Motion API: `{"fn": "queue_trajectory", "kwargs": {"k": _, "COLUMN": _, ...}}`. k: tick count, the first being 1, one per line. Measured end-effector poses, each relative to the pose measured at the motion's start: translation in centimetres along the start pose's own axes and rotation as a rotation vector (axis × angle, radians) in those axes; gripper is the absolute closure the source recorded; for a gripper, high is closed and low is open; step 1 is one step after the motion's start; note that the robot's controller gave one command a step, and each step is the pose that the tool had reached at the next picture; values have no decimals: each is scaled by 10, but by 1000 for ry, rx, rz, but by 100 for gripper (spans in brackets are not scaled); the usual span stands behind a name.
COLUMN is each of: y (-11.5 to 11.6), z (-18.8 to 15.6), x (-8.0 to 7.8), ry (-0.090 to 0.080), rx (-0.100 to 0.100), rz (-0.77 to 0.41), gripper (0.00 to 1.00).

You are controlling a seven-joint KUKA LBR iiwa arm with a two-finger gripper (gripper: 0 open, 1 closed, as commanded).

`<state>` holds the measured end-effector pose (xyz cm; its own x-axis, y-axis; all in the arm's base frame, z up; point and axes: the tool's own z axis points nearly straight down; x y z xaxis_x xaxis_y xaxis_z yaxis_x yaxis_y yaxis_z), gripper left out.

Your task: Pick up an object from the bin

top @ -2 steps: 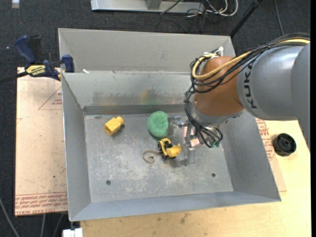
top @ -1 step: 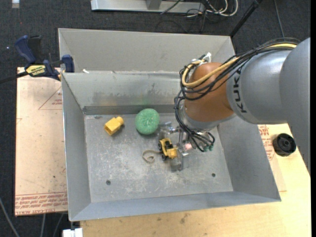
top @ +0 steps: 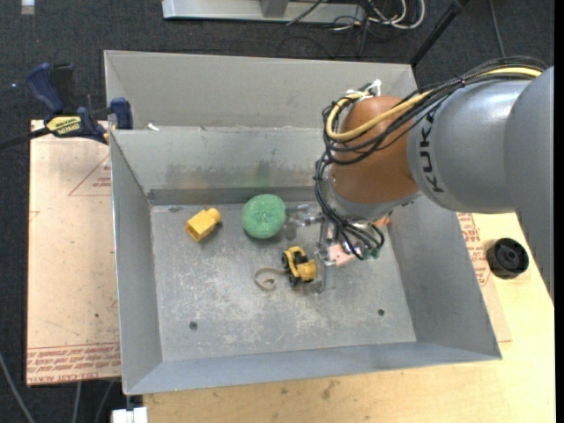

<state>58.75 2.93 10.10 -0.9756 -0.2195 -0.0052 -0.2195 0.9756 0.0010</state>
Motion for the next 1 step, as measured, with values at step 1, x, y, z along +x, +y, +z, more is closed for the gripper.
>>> {"fn": "queue_trajectory", "kwargs": {"k": 1, "y": -5, "z": 19, "x": 4, "ry": 1, "rx": 0, "rz": -133, "gripper": 0}}
